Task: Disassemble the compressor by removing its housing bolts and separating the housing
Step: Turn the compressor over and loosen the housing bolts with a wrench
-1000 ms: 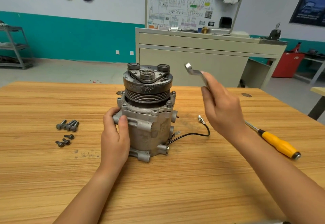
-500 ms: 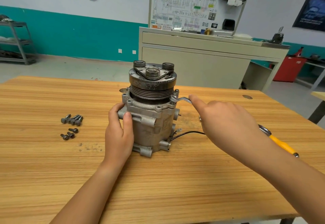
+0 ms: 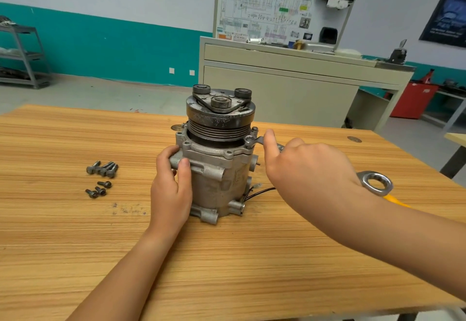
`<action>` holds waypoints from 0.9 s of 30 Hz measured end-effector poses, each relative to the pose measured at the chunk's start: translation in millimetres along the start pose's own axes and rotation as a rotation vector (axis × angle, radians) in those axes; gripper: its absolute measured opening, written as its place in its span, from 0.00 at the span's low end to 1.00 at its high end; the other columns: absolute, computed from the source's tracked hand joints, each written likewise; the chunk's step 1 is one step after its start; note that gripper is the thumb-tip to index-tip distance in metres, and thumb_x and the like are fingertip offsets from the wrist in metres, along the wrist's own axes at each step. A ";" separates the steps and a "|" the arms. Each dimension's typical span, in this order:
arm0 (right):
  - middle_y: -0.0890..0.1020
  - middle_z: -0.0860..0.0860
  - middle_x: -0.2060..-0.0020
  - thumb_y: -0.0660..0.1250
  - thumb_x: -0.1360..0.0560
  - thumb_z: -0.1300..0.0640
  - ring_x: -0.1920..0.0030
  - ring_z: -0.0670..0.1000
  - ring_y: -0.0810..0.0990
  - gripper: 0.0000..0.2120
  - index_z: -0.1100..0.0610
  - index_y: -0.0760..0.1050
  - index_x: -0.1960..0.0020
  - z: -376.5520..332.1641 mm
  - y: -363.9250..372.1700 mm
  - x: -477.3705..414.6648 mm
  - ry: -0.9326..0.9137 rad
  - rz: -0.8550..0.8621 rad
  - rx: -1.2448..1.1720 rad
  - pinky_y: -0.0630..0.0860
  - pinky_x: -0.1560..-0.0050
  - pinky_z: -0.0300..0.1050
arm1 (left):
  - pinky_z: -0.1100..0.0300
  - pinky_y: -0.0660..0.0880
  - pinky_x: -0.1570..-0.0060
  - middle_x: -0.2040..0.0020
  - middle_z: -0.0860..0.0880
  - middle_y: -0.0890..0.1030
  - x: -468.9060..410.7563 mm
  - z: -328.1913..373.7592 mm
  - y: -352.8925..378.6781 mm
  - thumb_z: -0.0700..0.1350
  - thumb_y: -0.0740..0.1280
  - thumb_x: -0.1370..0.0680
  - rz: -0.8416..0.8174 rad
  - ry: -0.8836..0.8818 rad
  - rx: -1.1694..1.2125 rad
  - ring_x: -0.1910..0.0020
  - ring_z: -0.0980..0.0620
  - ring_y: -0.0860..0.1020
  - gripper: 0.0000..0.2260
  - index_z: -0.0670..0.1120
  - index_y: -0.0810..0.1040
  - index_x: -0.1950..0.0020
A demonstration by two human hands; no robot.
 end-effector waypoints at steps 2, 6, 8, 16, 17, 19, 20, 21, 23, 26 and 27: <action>0.60 0.54 0.71 0.52 0.25 0.71 0.78 0.49 0.60 0.31 0.68 0.40 0.27 2.0 3.1 0.5 0.007 0.006 -0.008 0.53 0.82 0.41 | 0.71 0.67 0.67 0.62 0.60 0.73 0.5 0.3 -0.7 0.52 0.55 0.22 0.000 0.000 0.001 0.64 0.68 0.74 0.19 0.45 0.68 0.35; 0.60 0.54 0.72 0.53 0.25 0.71 0.77 0.51 0.60 0.32 0.67 0.41 0.27 3.8 7.1 -0.6 0.042 0.010 -0.056 0.54 0.82 0.42 | 0.73 0.67 0.66 0.59 0.62 0.74 -0.2 1.4 0.0 0.52 0.55 0.22 -0.006 0.001 0.011 0.62 0.71 0.74 0.19 0.44 0.68 0.35; 0.60 0.54 0.72 0.53 0.25 0.71 0.78 0.50 0.59 0.31 0.67 0.42 0.27 0.6 5.7 -1.6 0.042 0.007 -0.047 0.53 0.82 0.41 | 0.75 0.67 0.66 0.57 0.62 0.73 -0.6 1.2 0.4 0.51 0.55 0.22 -0.009 0.002 0.018 0.60 0.72 0.74 0.18 0.44 0.68 0.35; 0.63 0.53 0.68 0.50 0.20 0.60 0.76 0.50 0.62 0.29 0.58 0.35 0.26 17.2 26.1 -5.4 0.003 0.141 -0.062 0.56 0.81 0.41 | 0.76 0.67 0.65 0.56 0.64 0.73 -0.6 -0.2 0.1 0.52 0.55 0.22 -0.017 0.001 0.038 0.59 0.73 0.73 0.18 0.44 0.68 0.35; 0.64 0.52 0.65 0.48 0.19 0.56 0.75 0.50 0.62 0.29 0.55 0.34 0.26 24.2 30.5 -6.8 -0.007 0.163 -0.070 0.57 0.80 0.41 | 0.76 0.68 0.65 0.57 0.63 0.73 -0.7 -0.5 0.1 0.52 0.55 0.22 -0.018 0.001 0.040 0.59 0.73 0.73 0.18 0.44 0.68 0.35; 0.62 0.52 0.60 0.48 0.19 0.55 0.74 0.49 0.62 0.28 0.51 0.33 0.27 33.4 38.8 -11.2 -0.026 0.189 -0.083 0.56 0.78 0.41 | 0.75 0.68 0.65 0.58 0.63 0.74 -0.8 -0.7 -0.1 0.52 0.55 0.22 -0.015 0.003 0.038 0.60 0.72 0.74 0.18 0.45 0.68 0.35; 0.61 0.51 0.59 0.49 0.19 0.56 0.74 0.49 0.62 0.29 0.51 0.34 0.26 35.5 41.6 -14.2 -0.032 0.195 -0.088 0.55 0.78 0.41 | 0.75 0.68 0.65 0.58 0.63 0.74 -1.0 -0.5 -0.6 0.52 0.55 0.22 -0.013 0.005 0.036 0.60 0.72 0.74 0.18 0.45 0.68 0.36; 0.62 0.51 0.59 0.51 0.20 0.58 0.74 0.49 0.63 0.29 0.52 0.38 0.26 37.1 44.5 -17.3 -0.049 0.215 -0.089 0.55 0.78 0.41 | 0.76 0.68 0.65 0.58 0.63 0.74 -1.1 -0.1 -0.7 0.52 0.55 0.22 -0.013 0.006 0.034 0.60 0.72 0.74 0.17 0.46 0.68 0.36; 0.69 0.53 0.62 0.62 0.25 0.65 0.73 0.52 0.69 0.31 0.58 0.53 0.26 41.9 49.3 -23.7 -0.090 0.279 -0.127 0.55 0.78 0.40 | 0.76 0.68 0.65 0.57 0.63 0.74 -1.0 0.8 -0.9 0.51 0.55 0.22 -0.013 0.005 0.032 0.59 0.72 0.74 0.15 0.48 0.68 0.37; 0.80 0.59 0.62 0.72 0.37 0.74 0.69 0.58 0.78 0.28 0.64 0.73 0.38 49.8 61.1 -36.7 -0.121 0.455 -0.230 0.69 0.78 0.43 | 0.78 0.67 0.64 0.60 0.64 0.75 -0.6 2.0 -1.3 0.49 0.56 0.21 0.001 0.019 0.022 0.60 0.74 0.74 0.11 0.51 0.67 0.40; 0.81 0.60 0.61 0.72 0.37 0.75 0.67 0.59 0.80 0.24 0.65 0.76 0.42 49.7 63.6 -41.9 -0.138 0.541 -0.254 0.74 0.74 0.46 | 0.79 0.67 0.64 0.61 0.64 0.76 -0.5 2.0 -1.4 0.49 0.56 0.21 0.001 0.024 0.023 0.59 0.74 0.73 0.11 0.51 0.67 0.40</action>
Point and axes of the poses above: each hand's wrist, its own x-axis away from the middle knuckle, its own y-axis out of the palm, z = x × y, the point moved 4 cm from there along -x, towards the middle knuckle
